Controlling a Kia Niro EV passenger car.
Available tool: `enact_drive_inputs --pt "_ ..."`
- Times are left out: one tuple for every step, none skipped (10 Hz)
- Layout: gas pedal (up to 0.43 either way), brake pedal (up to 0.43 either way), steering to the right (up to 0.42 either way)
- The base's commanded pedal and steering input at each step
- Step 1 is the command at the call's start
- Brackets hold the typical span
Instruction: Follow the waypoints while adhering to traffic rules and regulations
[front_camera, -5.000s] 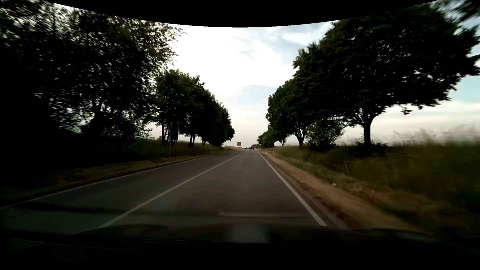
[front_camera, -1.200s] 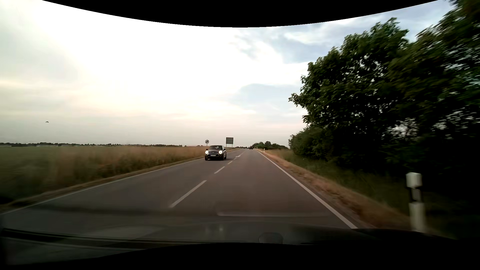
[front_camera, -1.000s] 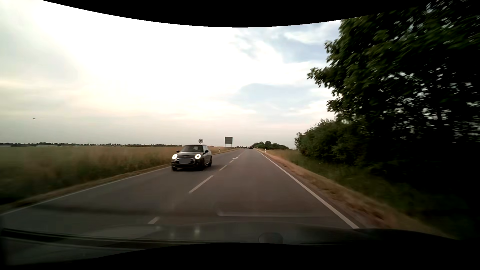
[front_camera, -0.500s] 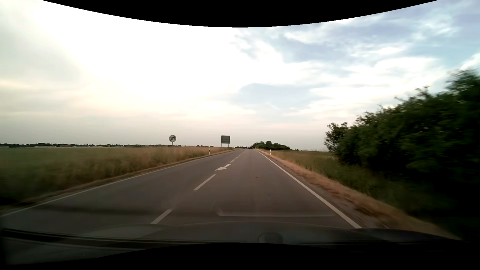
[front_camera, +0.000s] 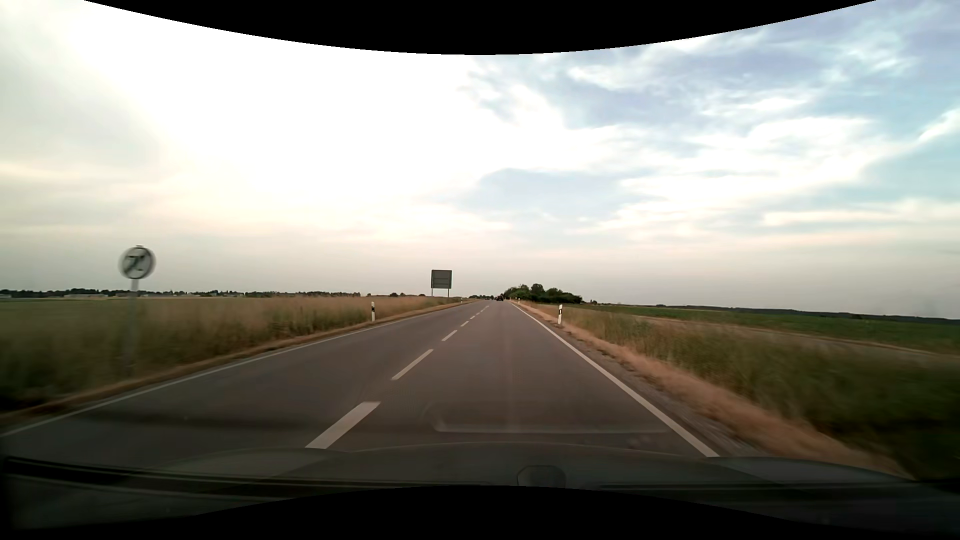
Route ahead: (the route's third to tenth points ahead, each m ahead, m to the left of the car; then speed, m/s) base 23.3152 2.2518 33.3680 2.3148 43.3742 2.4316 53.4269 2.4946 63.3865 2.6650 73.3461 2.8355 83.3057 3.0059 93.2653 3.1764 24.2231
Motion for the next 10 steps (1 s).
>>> enact_drive_inputs --pt "0.591 0.006 0.0" --pt "0.61 0.006 0.0" --pt "0.642 0.006 0.0" --pt "0.65 0.006 0.0" --pt "0.661 0.006 0.0" --pt "0.669 0.006 0.0" --pt "0.681 0.006 0.0" --pt "0.681 0.006 0.0" --pt "0.681 0.006 -0.001" --pt "0.681 0.006 -0.002"
